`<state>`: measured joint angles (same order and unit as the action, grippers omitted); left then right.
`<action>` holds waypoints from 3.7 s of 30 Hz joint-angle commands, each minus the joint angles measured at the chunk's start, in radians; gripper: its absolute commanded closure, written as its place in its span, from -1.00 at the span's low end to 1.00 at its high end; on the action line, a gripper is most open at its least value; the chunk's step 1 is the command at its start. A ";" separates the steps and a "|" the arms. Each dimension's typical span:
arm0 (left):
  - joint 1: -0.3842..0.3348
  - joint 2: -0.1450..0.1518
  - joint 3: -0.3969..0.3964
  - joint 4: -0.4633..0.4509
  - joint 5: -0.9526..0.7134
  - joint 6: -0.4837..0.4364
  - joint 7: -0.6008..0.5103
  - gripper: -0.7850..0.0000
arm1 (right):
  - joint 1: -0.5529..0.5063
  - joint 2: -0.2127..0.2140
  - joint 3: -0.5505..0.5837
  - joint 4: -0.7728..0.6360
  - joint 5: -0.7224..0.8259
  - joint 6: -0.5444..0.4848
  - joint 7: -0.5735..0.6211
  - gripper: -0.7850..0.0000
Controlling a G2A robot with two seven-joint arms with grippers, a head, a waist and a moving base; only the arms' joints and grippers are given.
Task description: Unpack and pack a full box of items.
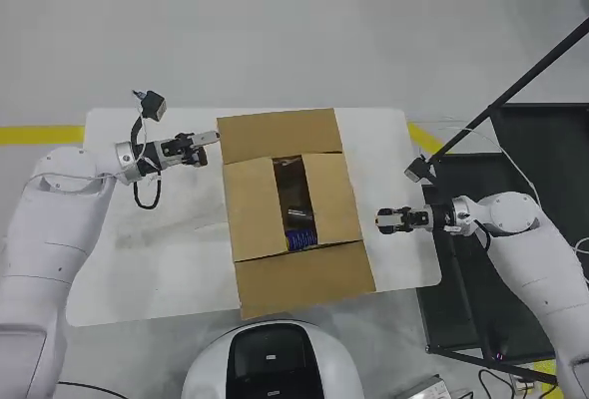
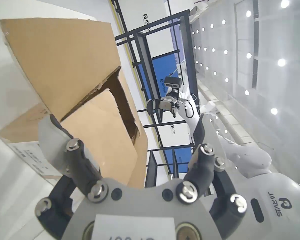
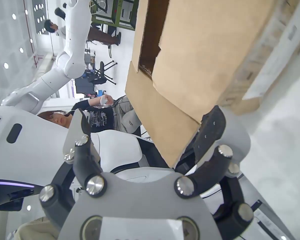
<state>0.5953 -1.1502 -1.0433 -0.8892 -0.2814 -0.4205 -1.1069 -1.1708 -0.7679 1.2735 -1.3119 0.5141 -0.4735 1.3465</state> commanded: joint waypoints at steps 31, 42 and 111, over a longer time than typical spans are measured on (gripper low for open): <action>-0.131 -0.106 0.179 0.274 0.181 -0.088 0.307 -1.00 | -0.133 -0.012 -0.062 -0.054 -0.032 0.058 -0.044 -1.00; -0.154 -0.172 0.227 0.345 0.167 -0.134 0.419 -1.00 | -0.147 -0.017 -0.084 -0.073 0.005 0.103 0.022 -1.00; 0.291 0.021 -0.108 -0.415 0.117 -0.054 -0.091 -1.00 | 0.437 -0.221 -0.358 0.369 0.025 0.037 -0.038 -1.00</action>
<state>0.8780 -1.1317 -1.1443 -1.2940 -0.1618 -0.4791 -1.1967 -0.7417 -0.9854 0.9215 -0.9559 0.5436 -0.4367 1.3089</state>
